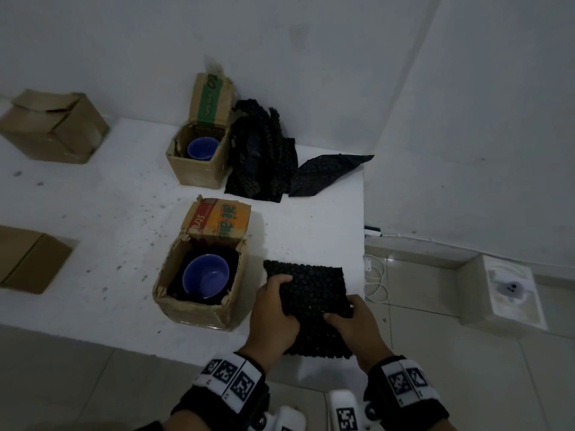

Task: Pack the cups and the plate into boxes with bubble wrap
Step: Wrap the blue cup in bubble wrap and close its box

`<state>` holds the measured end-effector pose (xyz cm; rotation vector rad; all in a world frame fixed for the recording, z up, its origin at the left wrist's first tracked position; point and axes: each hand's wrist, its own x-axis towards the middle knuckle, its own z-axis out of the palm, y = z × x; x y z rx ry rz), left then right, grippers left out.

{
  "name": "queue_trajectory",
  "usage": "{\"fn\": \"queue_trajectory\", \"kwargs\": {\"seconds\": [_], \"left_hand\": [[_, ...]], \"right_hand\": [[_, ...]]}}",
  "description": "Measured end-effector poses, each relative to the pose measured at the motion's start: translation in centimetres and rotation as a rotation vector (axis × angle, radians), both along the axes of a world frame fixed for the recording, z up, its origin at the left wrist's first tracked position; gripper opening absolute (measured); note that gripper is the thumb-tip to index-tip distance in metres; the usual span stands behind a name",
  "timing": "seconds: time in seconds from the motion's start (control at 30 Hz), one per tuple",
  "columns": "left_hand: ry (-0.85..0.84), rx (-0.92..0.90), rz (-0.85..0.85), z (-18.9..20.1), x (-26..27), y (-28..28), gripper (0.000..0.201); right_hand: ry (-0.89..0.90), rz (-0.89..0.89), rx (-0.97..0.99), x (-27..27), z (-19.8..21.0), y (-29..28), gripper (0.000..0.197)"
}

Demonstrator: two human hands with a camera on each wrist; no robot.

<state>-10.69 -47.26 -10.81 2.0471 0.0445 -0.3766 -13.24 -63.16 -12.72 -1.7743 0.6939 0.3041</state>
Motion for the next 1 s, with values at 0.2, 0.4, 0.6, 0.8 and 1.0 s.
{"fn": "queue_trajectory", "kwargs": {"seconds": [0.2, 0.4, 0.6, 0.8, 1.0], "left_hand": [[-0.161, -0.146, -0.041, 5.1, 1.6, 1.5, 0.053], [-0.226, -0.295, -0.035, 9.2, 4.7, 8.0, 0.057], [-0.155, -0.32, 0.084, 9.7, 7.4, 15.8, 0.066], [-0.049, -0.258, 0.065, 7.1, 8.5, 19.8, 0.07], [-0.061, -0.205, -0.038, 5.5, 9.0, 20.9, 0.074]], "right_hand": [[-0.186, -0.175, 0.2, 1.1, 4.1, -0.7, 0.025], [-0.387, -0.156, 0.283, 3.0, 9.3, 3.7, 0.027], [-0.407, -0.111, 0.257, 4.8, 10.3, 10.5, 0.045], [-0.347, -0.06, 0.062, 5.4, 8.0, 14.4, 0.054], [-0.572, 0.121, -0.767, 5.3, 7.8, 16.0, 0.079]]}}
